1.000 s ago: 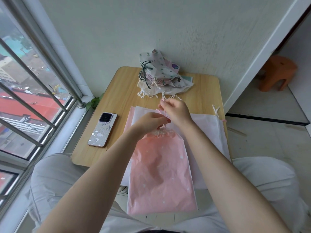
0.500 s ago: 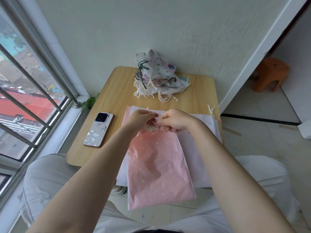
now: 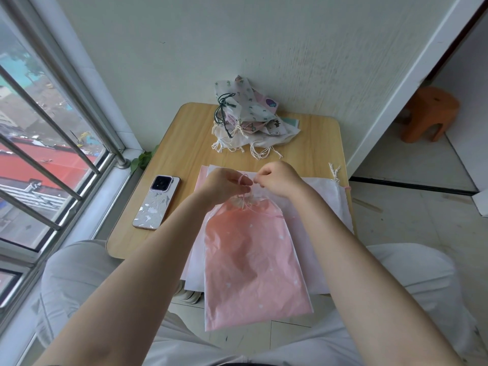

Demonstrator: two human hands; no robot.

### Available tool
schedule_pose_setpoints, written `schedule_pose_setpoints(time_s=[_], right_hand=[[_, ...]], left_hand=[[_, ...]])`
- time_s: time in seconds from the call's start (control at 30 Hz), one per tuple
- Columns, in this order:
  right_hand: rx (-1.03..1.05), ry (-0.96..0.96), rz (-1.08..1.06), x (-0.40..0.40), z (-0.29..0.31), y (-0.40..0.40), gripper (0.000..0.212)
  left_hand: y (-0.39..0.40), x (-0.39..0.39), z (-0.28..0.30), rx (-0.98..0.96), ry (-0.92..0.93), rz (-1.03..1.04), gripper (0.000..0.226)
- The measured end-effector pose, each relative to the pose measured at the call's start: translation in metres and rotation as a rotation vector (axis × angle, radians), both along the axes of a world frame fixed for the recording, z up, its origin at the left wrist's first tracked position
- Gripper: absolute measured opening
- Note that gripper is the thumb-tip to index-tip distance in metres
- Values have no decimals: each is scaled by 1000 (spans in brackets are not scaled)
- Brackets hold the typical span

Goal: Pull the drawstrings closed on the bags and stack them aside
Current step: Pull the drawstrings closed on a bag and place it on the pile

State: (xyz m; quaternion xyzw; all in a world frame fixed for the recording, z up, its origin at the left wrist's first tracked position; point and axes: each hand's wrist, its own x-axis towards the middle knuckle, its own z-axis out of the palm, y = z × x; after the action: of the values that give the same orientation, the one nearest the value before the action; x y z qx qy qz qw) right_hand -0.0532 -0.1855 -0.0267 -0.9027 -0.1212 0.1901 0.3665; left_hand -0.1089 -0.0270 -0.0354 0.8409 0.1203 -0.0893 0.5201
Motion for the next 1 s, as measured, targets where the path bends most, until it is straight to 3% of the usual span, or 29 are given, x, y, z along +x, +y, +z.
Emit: schedule_pose_setpoints(time_s=[0.27, 0.47, 0.63, 0.73, 0.87, 1.0], right_hand=[[238, 316, -23, -2, -26, 3, 12], [553, 670, -12, -6, -32, 2, 17], [557, 681, -106, -5, -28, 1, 3], [600, 709, -195, -1, -25, -2, 19], [835, 695, -327, 5, -17, -5, 39], [1202, 685, -490, 8, -8, -11, 50]], left_hand=[[-1, -8, -13, 219, -250, 10, 16], [-3, -13, -19, 104, -261, 138, 16], [1, -11, -16, -45, -151, 227, 11], [6, -11, -18, -41, -82, 251, 11], [6, -13, -18, -47, -33, 294, 14], [6, -17, -16, -105, 34, 301, 15]])
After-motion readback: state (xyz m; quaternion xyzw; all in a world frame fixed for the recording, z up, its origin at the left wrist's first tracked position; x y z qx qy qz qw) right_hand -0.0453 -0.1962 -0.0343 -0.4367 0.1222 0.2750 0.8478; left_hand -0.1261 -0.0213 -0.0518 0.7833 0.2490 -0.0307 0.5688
